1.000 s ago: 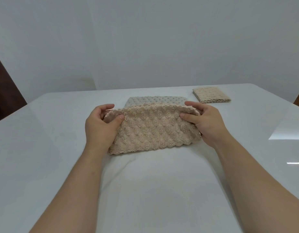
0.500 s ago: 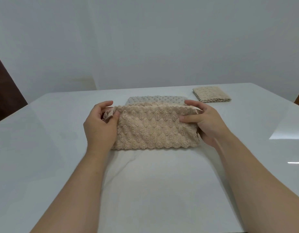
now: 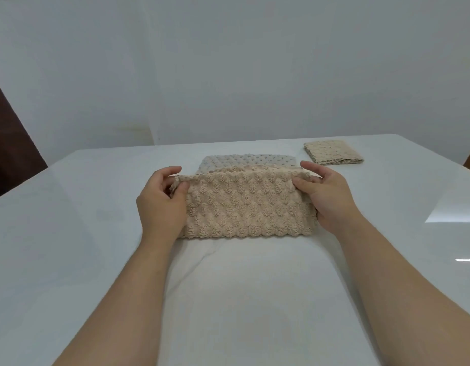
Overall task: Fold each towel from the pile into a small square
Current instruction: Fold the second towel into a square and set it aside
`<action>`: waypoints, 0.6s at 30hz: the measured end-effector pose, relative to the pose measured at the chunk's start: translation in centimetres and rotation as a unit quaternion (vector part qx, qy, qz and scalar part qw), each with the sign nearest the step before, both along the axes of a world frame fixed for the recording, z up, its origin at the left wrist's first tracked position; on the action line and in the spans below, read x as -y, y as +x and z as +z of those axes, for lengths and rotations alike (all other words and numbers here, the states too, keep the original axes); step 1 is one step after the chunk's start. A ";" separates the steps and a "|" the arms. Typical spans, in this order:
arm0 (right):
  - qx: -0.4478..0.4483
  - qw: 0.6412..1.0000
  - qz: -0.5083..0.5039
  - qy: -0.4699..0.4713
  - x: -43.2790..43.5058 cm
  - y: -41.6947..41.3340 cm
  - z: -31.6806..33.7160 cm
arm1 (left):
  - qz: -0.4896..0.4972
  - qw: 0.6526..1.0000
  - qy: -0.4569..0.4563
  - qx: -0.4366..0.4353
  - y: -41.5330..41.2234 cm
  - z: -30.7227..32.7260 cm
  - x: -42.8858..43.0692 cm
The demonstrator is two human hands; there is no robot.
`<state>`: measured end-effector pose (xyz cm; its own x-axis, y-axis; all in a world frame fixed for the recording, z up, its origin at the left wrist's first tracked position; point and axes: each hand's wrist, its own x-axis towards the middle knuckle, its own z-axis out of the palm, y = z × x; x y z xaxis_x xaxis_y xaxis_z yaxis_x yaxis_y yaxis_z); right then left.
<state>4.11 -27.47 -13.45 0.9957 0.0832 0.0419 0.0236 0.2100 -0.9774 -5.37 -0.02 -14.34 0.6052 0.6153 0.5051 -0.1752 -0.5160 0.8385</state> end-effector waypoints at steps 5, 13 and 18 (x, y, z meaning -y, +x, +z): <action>-0.004 1.000 -0.004 0.022 0.0 -0.2 0.2 | -0.042 0.999 -0.016 0.012 0.1 -0.1 0.0; -0.042 0.996 0.030 0.076 0.4 -0.4 0.7 | -0.003 0.999 -0.033 -0.010 0.4 -0.3 -0.4; -0.043 0.997 0.019 0.058 0.4 -0.2 0.3 | 0.009 1.000 -0.005 -0.006 0.2 -0.1 0.0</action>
